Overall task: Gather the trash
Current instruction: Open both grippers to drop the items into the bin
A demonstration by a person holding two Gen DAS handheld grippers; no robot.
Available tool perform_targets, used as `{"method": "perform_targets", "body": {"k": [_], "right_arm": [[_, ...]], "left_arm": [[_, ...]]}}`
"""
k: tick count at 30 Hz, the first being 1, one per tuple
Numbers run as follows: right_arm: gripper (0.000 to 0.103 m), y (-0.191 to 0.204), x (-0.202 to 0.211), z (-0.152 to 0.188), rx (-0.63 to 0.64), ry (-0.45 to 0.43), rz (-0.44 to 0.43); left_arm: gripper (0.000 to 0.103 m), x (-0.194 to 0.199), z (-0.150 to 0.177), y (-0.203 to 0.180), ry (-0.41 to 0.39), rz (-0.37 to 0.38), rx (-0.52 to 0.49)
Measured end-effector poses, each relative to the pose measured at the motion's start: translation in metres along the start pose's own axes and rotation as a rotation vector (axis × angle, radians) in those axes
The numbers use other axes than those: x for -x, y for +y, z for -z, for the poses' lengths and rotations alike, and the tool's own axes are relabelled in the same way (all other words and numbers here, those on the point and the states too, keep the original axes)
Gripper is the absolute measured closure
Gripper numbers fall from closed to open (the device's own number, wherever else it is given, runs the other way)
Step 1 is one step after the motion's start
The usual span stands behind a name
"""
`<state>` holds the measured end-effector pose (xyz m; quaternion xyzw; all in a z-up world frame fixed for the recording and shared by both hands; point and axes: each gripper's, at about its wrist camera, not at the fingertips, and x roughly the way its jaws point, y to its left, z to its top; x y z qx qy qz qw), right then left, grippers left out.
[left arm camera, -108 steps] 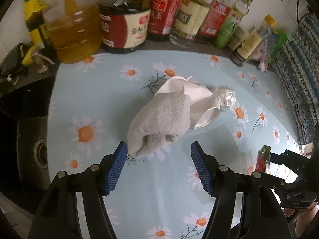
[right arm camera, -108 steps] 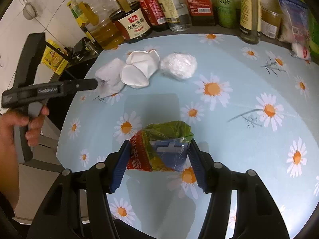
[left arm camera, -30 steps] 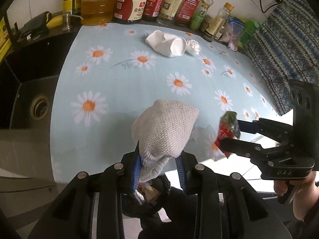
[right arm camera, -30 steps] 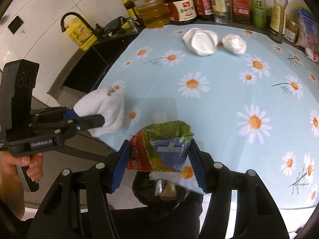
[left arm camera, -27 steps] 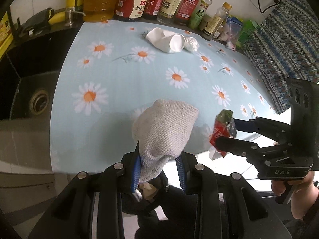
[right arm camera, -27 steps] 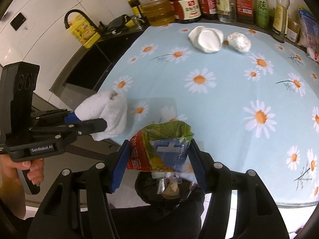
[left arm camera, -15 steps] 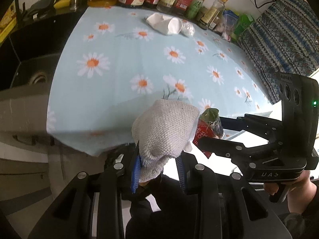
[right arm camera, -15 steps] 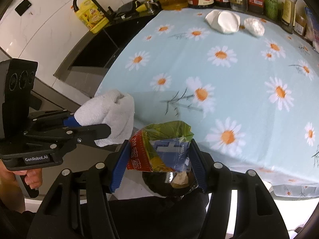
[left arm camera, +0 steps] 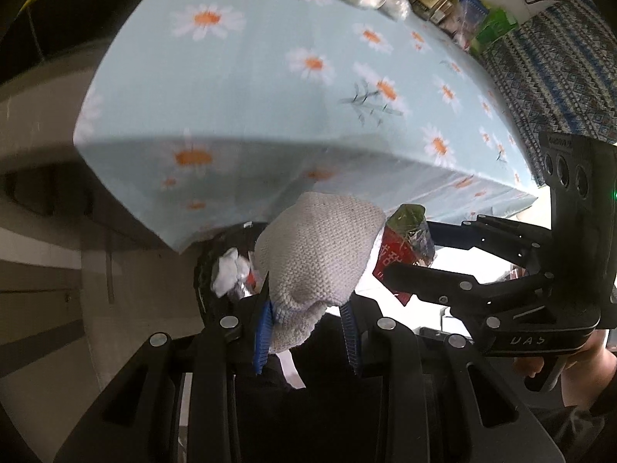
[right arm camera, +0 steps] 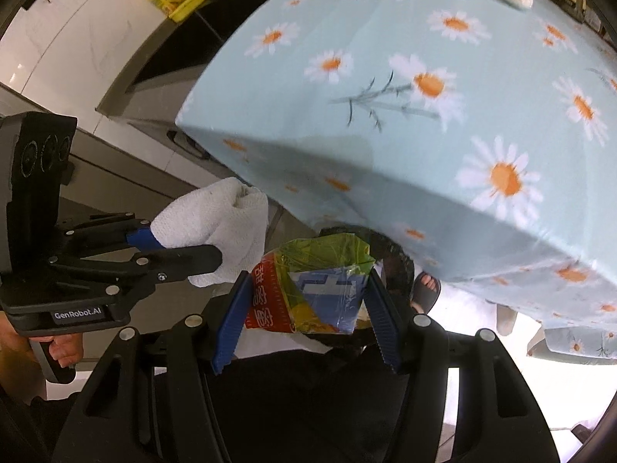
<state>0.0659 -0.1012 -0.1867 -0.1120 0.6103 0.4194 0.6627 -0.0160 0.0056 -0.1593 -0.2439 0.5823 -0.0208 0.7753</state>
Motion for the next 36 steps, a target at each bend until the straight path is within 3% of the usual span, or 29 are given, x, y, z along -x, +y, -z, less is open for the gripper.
{"method": "perform_targets", "body": {"k": [18,20,36], "right_arm": [[0.042,-0.012,-0.024,0.007,-0.056,0.058,-0.040],[0.033,-0.015,-0.024,0.007,-0.065,0.063,-0.047],[0.032,-0.022,-0.009,0.007,-0.093,0.025,-0.039]], "left_arm": [[0.071,-0.022,0.013,0.018,0.074,0.009,0.075],[0.063,-0.023,0.013,0.018,0.083,0.017,0.072],[0.060,-0.022,0.011,0.011,0.085,-0.006,0.058]]}}
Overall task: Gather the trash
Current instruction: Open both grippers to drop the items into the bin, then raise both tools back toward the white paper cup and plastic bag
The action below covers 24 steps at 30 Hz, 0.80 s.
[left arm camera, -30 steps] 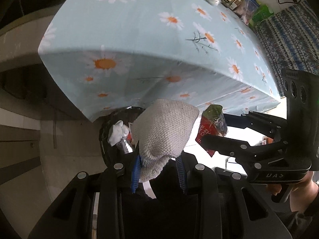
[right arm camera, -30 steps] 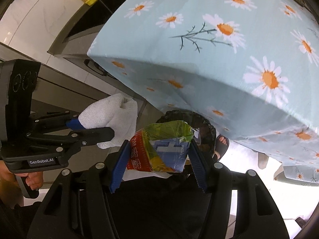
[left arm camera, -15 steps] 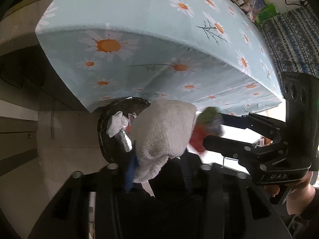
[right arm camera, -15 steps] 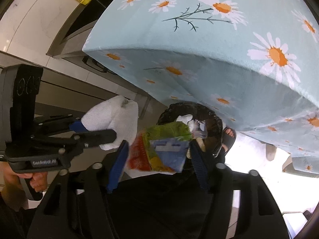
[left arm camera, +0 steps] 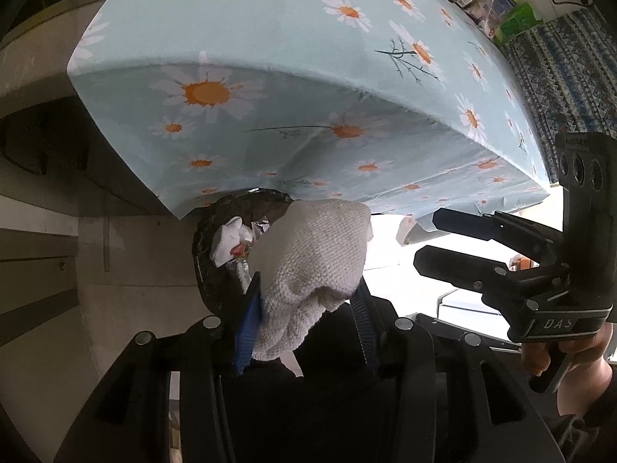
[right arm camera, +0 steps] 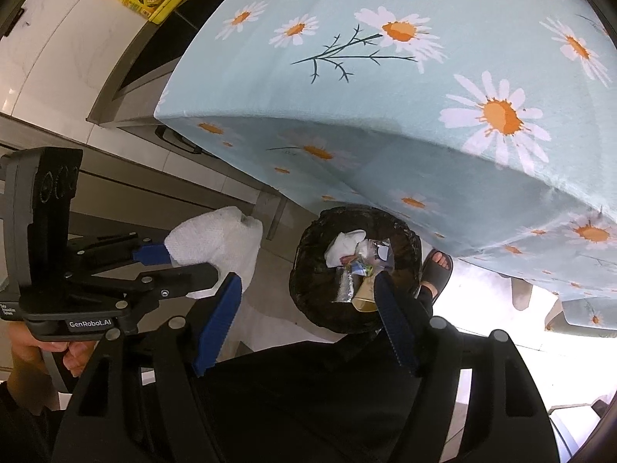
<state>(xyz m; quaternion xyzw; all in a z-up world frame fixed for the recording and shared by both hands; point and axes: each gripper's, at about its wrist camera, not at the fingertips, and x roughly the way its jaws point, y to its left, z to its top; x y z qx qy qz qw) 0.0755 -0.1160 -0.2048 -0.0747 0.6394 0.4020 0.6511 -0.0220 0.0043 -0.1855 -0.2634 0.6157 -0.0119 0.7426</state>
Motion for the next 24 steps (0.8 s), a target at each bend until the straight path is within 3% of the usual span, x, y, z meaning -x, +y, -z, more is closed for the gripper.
{"method": "perform_targets", "body": {"k": [6,9,24], "right_arm": [[0.032,0.001,0.008,0.001,0.005,-0.021,0.008],[0.032,0.001,0.014,0.002,-0.002,-0.039,0.013],[0.032,-0.002,0.041,0.003,-0.026,-0.115,0.042]], "left_arm": [[0.060,0.006,-0.002,-0.003,-0.014,-0.003,-0.014],[0.051,0.009,-0.001,-0.005,-0.024,-0.014,-0.018],[0.051,0.018,-0.006,-0.015,-0.053,-0.011,-0.045]]}}
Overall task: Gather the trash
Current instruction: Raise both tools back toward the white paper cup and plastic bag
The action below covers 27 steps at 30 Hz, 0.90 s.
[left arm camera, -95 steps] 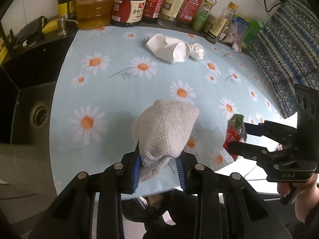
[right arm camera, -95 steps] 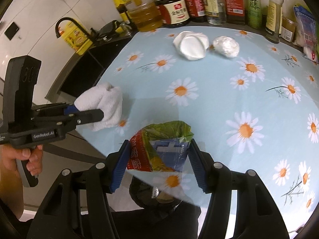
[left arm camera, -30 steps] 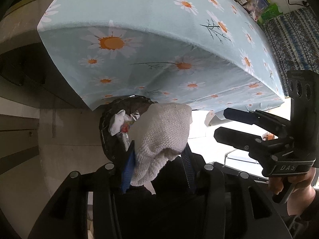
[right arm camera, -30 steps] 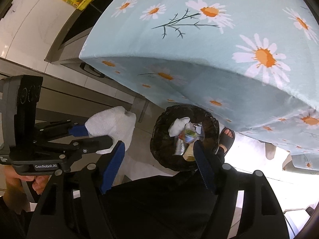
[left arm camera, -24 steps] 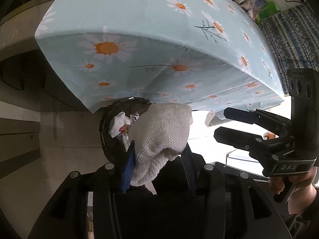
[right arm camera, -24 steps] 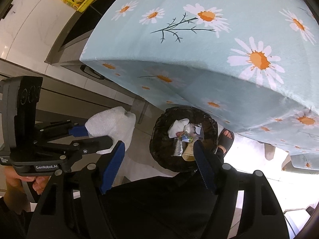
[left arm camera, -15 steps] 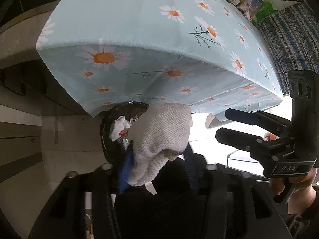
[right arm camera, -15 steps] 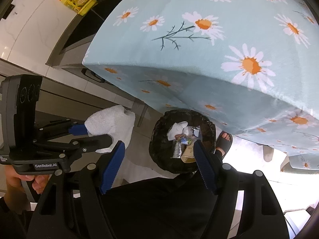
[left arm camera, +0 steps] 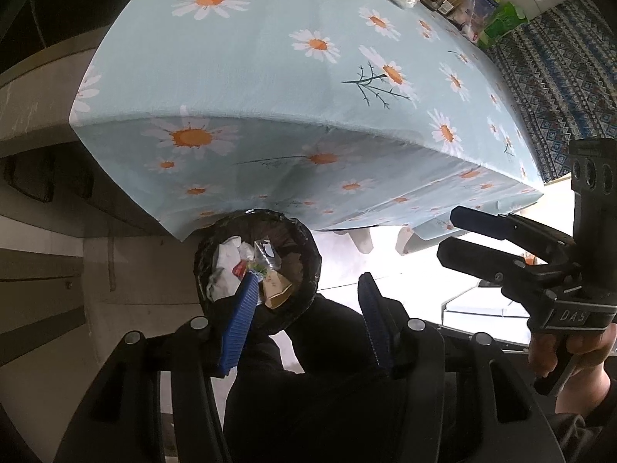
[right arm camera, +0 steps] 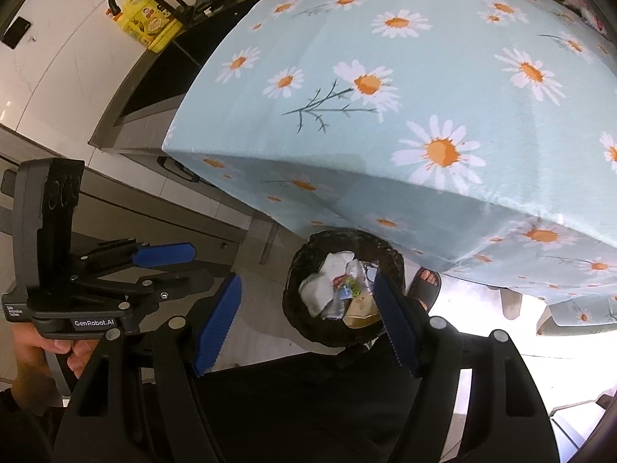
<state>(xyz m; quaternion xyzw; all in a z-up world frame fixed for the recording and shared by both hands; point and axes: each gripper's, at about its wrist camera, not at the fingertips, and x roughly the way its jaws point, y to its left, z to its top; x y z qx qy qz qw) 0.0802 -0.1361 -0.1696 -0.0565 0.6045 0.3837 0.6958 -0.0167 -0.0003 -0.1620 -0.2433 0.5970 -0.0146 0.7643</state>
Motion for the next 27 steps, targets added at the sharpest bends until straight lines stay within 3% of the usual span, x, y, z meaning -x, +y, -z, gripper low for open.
{"method": "perform_targets", "body": {"k": [11,13,23,27], "right_arm": [[0.032,-0.006,0.028,-0.015,-0.015,-0.081,0.020],[0.032,-0.009,0.033,-0.021,-0.013,-0.096,0.024],[0.032,-0.038,0.059,-0.078,0.032,-0.154,0.057],[0.027,-0.058,0.066,-0.105,0.052,-0.168,0.066]], "left_arm": [[0.051,0.023,-0.021,-0.016,-0.035,0.002,-0.064],[0.046,0.031,-0.031,-0.021,-0.058,0.000,-0.079],[0.043,0.051,-0.082,-0.049,-0.151,0.004,-0.099],[0.043,0.052,-0.103,-0.058,-0.167,-0.010,-0.087]]}}
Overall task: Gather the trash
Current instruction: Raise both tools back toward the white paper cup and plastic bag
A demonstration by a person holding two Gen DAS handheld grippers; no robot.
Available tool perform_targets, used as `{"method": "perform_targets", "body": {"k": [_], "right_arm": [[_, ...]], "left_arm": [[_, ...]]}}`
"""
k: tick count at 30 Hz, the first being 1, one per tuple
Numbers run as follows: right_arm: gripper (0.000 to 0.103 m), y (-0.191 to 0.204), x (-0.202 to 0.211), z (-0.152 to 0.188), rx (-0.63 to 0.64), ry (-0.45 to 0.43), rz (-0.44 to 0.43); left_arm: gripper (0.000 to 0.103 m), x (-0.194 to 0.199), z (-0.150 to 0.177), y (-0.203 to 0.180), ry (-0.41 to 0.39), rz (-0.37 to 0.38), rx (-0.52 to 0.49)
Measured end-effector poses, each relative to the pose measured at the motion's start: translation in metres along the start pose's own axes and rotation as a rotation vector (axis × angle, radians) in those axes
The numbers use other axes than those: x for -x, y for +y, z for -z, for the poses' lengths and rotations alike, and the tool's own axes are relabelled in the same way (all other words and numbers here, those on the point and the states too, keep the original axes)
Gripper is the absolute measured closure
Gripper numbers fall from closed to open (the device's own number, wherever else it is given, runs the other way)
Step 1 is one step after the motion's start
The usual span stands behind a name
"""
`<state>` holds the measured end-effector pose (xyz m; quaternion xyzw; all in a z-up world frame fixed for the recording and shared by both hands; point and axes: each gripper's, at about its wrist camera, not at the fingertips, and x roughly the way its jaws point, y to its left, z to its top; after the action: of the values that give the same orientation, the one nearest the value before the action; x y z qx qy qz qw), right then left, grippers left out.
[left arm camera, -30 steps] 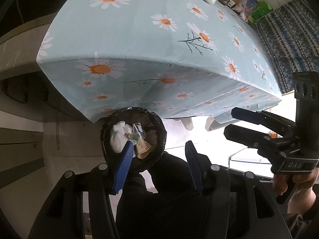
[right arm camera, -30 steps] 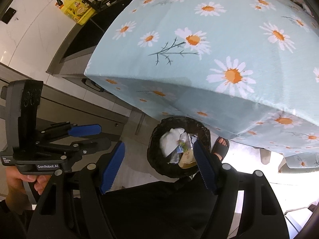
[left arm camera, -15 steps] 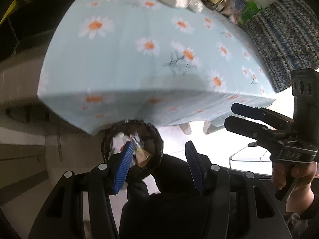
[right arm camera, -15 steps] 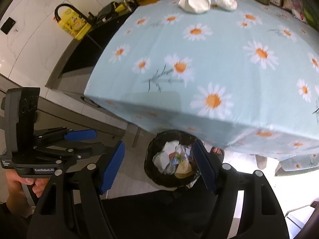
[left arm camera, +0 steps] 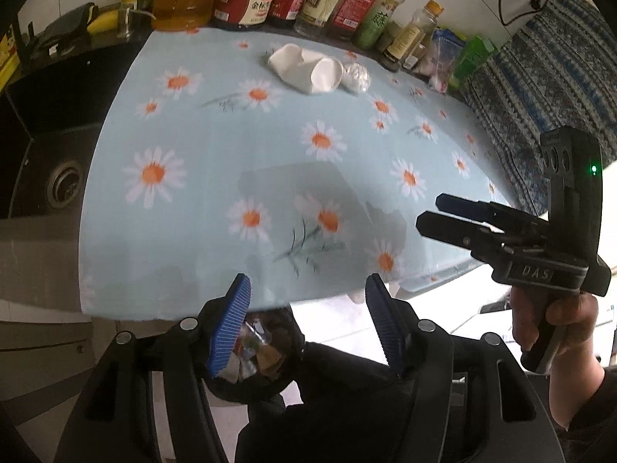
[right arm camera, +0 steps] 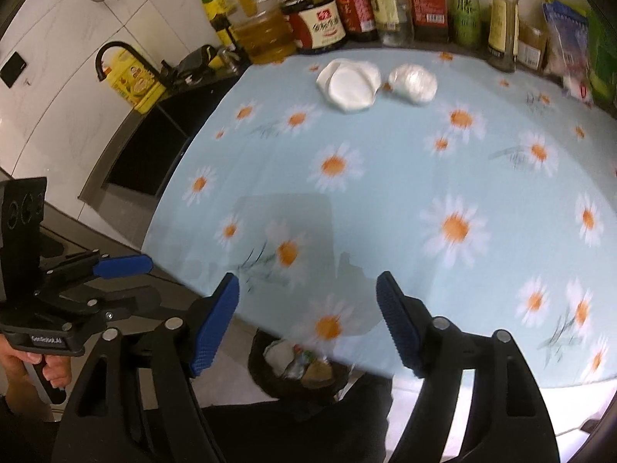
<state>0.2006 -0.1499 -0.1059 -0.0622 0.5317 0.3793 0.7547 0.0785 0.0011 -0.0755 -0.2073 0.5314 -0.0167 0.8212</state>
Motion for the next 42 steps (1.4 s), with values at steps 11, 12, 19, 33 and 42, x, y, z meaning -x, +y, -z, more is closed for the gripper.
{"method": "perform_targets", "body": {"k": [11,12,19,33,42], "right_arm": [[0.027,-0.056,-0.014,-0.073,0.059,0.005,0.011],[0.027,-0.060,-0.016,-0.078,0.067,0.005,0.012],[0.027,-0.086,-0.040,-0.125,0.163,0.017,0.042],[0.027,-0.118,-0.094,-0.174,0.246,0.074,-0.011],[0.029,-0.118,-0.110,-0.186,0.280,0.094,-0.044]], "left_arm": [[0.043,-0.015,-0.056,-0.011,-0.043,-0.061,0.082],[0.042,-0.016,-0.062,-0.014,-0.048,-0.065,0.087],[0.035,-0.028,-0.092,-0.019,-0.077,-0.115,0.152],[0.025,-0.058,-0.124,-0.028,-0.067,-0.200,0.254],[0.025,-0.070,-0.136,-0.034,-0.056,-0.220,0.266]]}}
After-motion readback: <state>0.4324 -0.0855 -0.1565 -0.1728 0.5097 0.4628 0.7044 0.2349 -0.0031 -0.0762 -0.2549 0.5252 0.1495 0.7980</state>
